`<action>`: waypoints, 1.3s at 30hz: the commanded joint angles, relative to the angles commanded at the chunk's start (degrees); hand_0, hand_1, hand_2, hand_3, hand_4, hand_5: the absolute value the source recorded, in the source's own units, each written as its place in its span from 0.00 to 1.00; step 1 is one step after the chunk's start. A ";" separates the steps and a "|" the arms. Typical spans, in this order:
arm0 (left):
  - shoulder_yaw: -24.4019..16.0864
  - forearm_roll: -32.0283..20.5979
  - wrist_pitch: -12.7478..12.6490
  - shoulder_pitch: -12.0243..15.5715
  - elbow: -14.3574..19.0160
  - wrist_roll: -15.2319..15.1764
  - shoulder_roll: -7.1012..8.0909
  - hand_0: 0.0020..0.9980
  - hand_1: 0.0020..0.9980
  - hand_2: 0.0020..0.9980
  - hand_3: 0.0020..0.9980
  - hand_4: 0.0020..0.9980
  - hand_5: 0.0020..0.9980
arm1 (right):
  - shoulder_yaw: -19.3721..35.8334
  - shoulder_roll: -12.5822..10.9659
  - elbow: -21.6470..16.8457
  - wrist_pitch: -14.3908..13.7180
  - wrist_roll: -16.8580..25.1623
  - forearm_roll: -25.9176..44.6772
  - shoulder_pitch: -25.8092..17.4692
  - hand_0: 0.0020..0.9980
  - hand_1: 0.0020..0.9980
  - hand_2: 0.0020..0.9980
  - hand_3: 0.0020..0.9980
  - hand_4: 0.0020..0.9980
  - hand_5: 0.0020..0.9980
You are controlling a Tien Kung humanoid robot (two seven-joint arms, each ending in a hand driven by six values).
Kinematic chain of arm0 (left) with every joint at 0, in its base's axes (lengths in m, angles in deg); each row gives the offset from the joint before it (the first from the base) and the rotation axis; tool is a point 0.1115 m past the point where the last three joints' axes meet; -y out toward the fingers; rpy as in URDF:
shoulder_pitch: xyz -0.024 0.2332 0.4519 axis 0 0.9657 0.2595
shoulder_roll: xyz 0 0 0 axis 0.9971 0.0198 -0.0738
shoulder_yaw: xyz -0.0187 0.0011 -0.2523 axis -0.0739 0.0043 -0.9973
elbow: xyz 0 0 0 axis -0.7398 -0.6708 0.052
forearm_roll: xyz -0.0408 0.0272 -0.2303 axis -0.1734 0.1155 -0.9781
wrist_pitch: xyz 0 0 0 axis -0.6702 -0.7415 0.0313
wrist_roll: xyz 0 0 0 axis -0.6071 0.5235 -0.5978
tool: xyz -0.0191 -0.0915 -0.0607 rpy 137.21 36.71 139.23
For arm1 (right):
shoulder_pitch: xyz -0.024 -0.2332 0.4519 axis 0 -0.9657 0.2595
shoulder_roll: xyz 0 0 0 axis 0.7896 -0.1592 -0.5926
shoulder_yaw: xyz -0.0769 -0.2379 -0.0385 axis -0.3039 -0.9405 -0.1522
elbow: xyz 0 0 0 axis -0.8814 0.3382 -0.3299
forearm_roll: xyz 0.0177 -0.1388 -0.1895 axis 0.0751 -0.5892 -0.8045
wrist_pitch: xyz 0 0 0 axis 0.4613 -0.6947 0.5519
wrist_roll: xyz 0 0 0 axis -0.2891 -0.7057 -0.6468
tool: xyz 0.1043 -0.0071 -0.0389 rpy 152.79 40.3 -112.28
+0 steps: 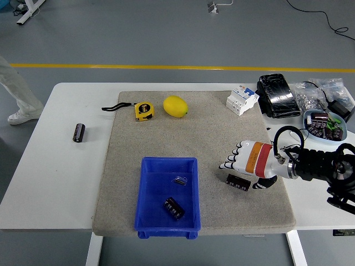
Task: Pick up the battery,place it into the box
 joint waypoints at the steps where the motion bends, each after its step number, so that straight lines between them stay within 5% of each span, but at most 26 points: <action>1: 0.02 -0.07 0.00 0.05 0.01 -0.01 0.00 0.68 0.63 0.68 0.63 0.62 0.70 | 0.11 0.08 0.04 0.12 0.13 0.00 0.01 0.55 0.65 0.79 0.87 0.96 0.17; 20: -0.55 1.01 0.61 0.39 0.10 0.45 0.01 0.68 0.63 0.68 0.63 0.62 0.70 | 3.89 1.93 1.85 3.09 5.99 0.00 -0.30 0.53 0.65 0.78 0.86 0.94 0.16; 39: -0.36 0.65 0.85 0.30 0.09 0.32 0.14 0.68 0.63 0.68 0.63 0.62 0.70 | 5.34 0.36 -0.01 5.10 8.26 0.00 -0.13 0.53 0.64 0.78 0.85 0.93 0.17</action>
